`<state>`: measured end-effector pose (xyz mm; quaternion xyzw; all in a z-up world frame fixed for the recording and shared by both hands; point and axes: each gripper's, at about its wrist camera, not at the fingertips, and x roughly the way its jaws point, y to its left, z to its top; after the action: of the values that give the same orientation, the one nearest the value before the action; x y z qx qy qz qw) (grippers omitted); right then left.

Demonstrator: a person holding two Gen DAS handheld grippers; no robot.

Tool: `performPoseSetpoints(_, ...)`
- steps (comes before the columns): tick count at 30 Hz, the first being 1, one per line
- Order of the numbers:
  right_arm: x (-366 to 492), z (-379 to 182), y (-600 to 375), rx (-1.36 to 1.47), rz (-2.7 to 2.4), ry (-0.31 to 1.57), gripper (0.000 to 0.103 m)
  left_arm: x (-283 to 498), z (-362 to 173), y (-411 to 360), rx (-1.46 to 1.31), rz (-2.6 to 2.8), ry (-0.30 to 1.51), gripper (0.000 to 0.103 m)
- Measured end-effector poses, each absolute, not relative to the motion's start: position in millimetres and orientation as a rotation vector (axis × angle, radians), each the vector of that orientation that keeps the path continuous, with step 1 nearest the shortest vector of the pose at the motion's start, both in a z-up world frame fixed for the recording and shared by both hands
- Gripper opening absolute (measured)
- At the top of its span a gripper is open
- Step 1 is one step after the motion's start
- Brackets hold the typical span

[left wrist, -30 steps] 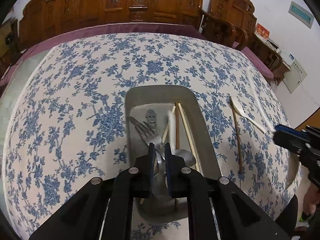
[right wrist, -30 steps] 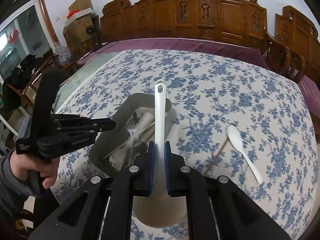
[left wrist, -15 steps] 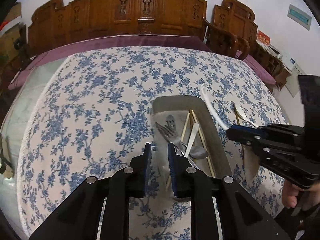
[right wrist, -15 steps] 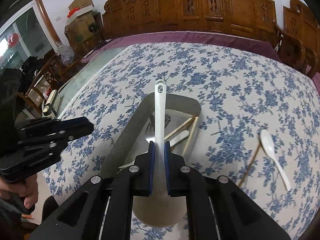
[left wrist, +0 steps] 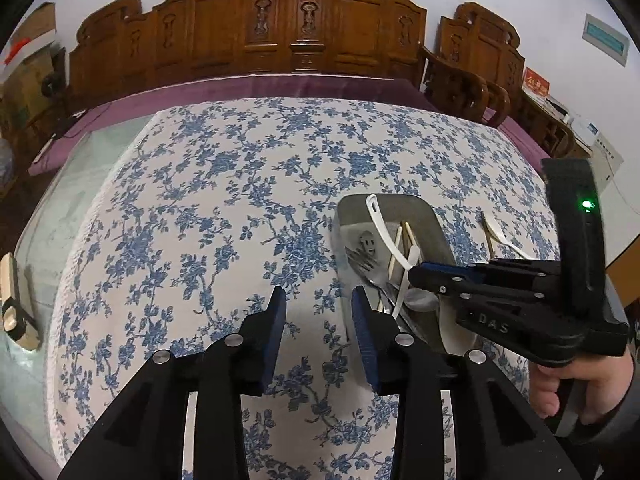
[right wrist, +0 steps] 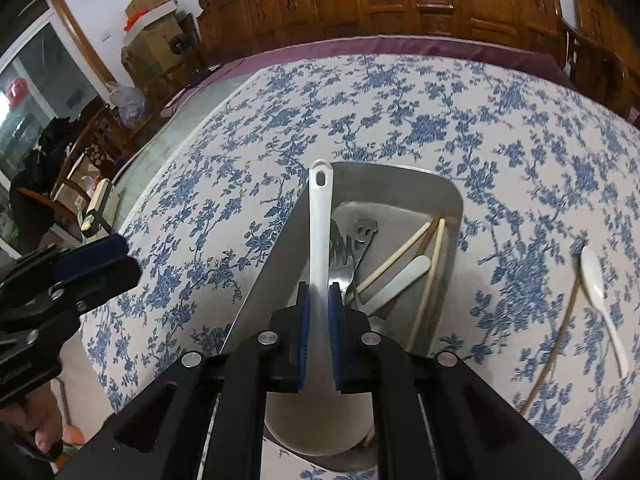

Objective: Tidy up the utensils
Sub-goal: 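Drop the white fork into the tray while the right tool lowers the white spoon in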

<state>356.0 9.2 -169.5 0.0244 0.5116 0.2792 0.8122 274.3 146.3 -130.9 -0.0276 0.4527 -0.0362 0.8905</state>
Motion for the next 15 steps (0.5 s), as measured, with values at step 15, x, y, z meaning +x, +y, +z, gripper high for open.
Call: performPoseSetpoints(15,351.3,-160.7,2.2,0.068,0.632,1.050,0.014,271.3,-128.8,146.0,-0.048,-0.062,0.945,0.032)
